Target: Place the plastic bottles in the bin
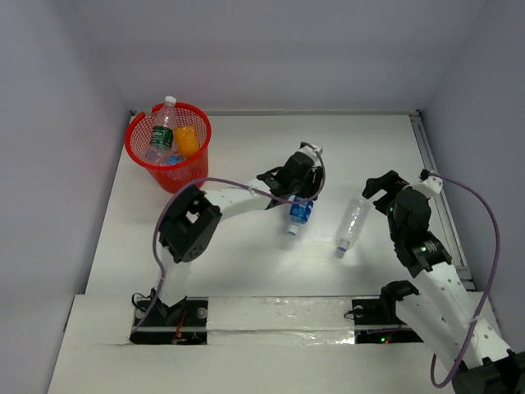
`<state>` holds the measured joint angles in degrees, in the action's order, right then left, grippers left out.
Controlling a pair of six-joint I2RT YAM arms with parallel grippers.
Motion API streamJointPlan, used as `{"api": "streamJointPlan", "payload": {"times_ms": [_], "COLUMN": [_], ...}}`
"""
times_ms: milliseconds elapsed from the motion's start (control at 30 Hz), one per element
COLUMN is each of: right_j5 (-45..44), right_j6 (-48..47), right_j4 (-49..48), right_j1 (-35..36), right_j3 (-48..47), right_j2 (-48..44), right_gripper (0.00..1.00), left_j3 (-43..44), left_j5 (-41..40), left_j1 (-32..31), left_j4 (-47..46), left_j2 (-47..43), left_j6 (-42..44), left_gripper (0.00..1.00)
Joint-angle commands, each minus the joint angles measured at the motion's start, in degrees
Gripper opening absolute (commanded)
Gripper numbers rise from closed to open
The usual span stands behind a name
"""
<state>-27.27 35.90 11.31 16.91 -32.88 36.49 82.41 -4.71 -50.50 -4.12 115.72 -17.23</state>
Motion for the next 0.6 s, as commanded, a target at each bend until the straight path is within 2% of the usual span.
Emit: {"api": "streamJointPlan", "payload": {"times_ms": [0, 133, 300, 567], "right_j5": [7.0, 17.5, 25.4, 26.7], "right_j6": [-0.4, -2.5, -3.6, -5.0], "right_j4": [-0.9, -3.1, -4.9, -3.2], "right_j1": [-4.8, -11.1, -14.2, -14.2], "right_j3": [0.2, -0.1, -1.2, -3.6], "right_j2": [3.6, 12.4, 25.4, 30.9], "right_gripper": [0.9, 1.0, 1.0, 1.0], "left_j3": [-3.7, -7.5, -9.5, -7.9], "left_j5": [-1.0, -1.2, -0.5, 1.1], "left_j1": [0.1, 1.9, 4.9, 10.9], "left_j4": [-6.9, -9.1, -10.4, -7.8], "left_j2": [-12.1, -21.9, -30.1, -41.8], "left_j6": [-1.1, -1.6, -2.6, -3.7], "left_gripper": [0.38, 0.38, 0.37, 0.37]}}
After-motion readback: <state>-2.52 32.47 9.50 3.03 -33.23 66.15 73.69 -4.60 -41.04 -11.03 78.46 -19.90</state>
